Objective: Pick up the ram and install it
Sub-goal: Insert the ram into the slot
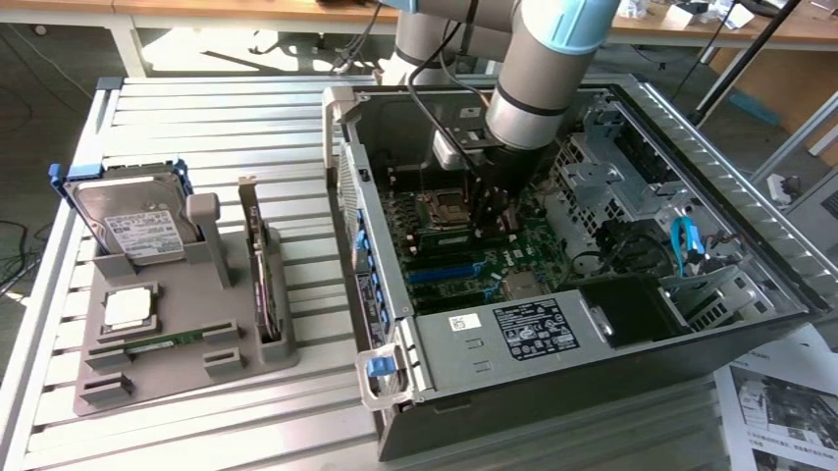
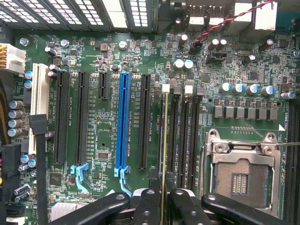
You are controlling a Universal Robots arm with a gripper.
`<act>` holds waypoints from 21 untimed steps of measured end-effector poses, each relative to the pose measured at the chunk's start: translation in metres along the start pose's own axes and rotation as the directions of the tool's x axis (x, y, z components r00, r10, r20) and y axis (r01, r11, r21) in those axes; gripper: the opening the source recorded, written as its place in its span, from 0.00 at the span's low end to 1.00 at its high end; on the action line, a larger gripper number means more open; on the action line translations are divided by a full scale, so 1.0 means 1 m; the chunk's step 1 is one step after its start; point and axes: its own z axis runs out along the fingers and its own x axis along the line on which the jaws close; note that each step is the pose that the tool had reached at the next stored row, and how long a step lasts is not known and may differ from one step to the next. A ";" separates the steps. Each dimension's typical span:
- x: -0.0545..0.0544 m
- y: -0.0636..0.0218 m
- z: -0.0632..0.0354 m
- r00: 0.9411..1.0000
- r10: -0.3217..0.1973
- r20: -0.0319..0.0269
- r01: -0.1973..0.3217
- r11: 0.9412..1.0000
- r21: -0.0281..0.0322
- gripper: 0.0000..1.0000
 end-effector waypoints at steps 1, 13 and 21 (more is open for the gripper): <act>0.000 0.0000 0.0008 1.000 0.000 0.000 0.000 1.000 0.000 0.15; 0.000 -0.0037 0.0034 1.000 -0.001 0.001 0.001 1.000 0.000 0.15; -0.001 -0.0037 0.0047 1.000 -0.001 0.001 0.001 1.000 0.000 0.15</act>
